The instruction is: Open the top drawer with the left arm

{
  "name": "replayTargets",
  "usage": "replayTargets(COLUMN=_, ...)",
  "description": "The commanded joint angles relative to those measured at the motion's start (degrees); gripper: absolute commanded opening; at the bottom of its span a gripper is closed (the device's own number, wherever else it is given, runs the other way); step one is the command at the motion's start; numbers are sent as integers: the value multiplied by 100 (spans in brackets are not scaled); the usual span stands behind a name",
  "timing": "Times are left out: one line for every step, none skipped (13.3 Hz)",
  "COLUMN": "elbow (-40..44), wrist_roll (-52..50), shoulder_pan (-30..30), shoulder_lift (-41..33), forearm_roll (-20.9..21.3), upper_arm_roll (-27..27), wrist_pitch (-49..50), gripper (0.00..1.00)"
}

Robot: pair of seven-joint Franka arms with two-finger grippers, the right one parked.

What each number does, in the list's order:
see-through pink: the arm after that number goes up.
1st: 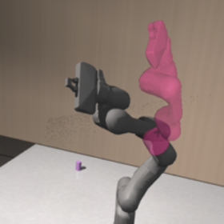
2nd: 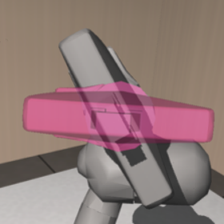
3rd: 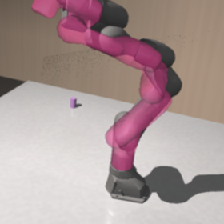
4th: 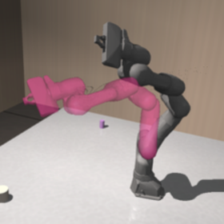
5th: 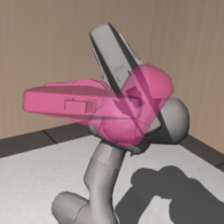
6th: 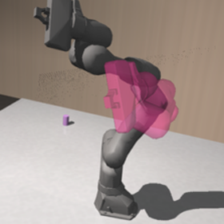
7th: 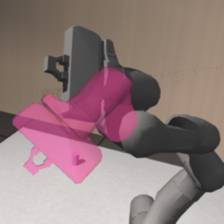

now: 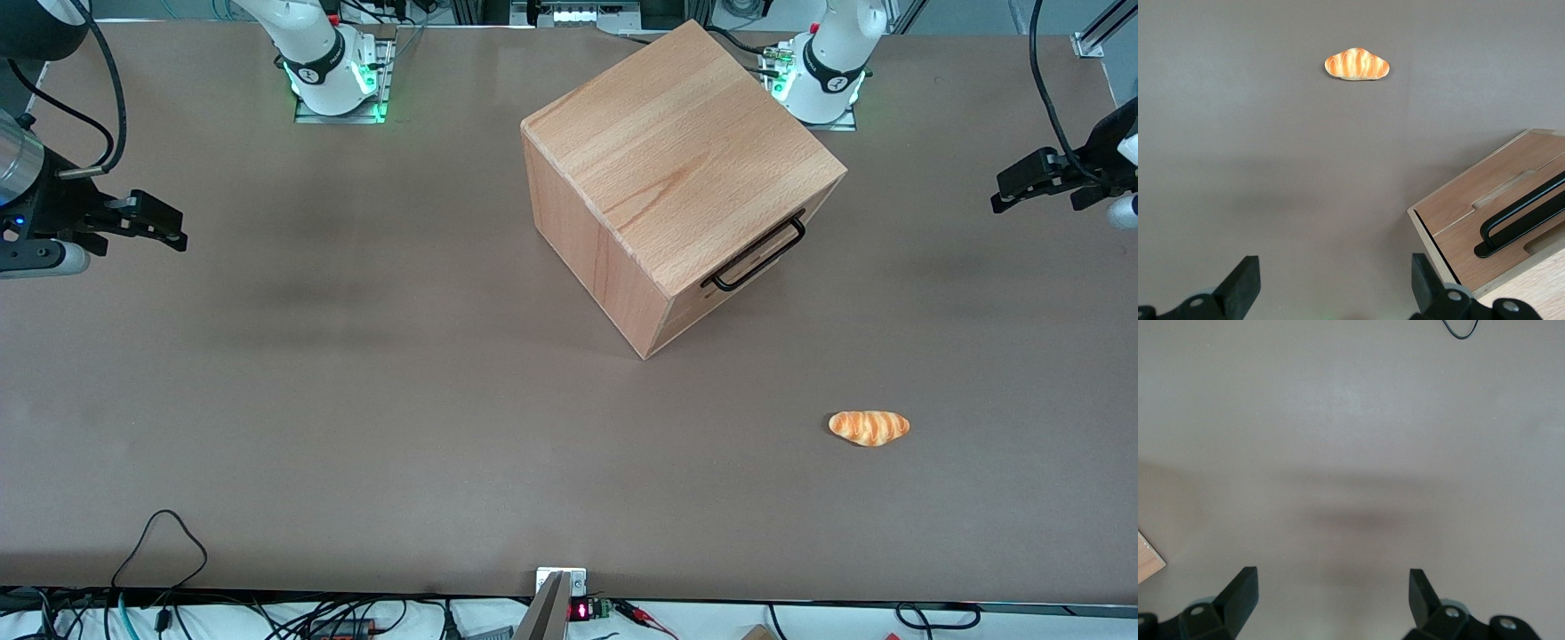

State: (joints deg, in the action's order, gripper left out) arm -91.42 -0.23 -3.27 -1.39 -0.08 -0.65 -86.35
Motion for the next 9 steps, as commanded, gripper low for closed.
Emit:
replayTargets(elbow=150, wrist_roll=49, shoulder_pan=-25, shoulder_lift=42, forearm_roll=17, upper_arm_roll=-5, wrist_pitch=74, gripper=100)
replayTargets(elbow=168, wrist_roll=32, shoulder_pan=-25, shoulder_lift=42, forearm_roll=17, upper_arm_roll=-14, wrist_pitch=74, gripper=100)
replayTargets(elbow=194, wrist_roll=31, shoulder_pan=-25, shoulder_lift=68, forearm_roll=17, upper_arm_roll=-5, wrist_pitch=83, gripper=100)
replayTargets(elbow=264, wrist_roll=49, shoulder_pan=-25, shoulder_lift=103, forearm_roll=17, upper_arm_roll=-5, wrist_pitch=83, gripper=100)
replayTargets(elbow=308, wrist_roll=66, shoulder_pan=-25, shoulder_lift=112, forearm_roll=17, upper_arm_roll=-5, wrist_pitch=100, gripper=100)
replayTargets(elbow=318, wrist_roll=67, shoulder_pan=-33, shoulder_lift=112, forearm_roll=-9, upper_arm_roll=3, wrist_pitch=100, gripper=100)
replayTargets(elbow=318, wrist_roll=67, shoulder_pan=-51, shoulder_lift=104, forearm_roll=-61, upper_arm_roll=-5, wrist_pitch=109, gripper=100)
replayTargets(elbow=318, wrist_roll=101, shoulder_pan=-60, shoulder_lift=104, forearm_roll=-62, upper_arm_roll=-5, wrist_pitch=118, gripper=100)
replayTargets(elbow=309, wrist_roll=119, shoulder_pan=-42, shoulder_lift=112, forearm_roll=-71, upper_arm_roll=-14, wrist_pitch=118, gripper=100)
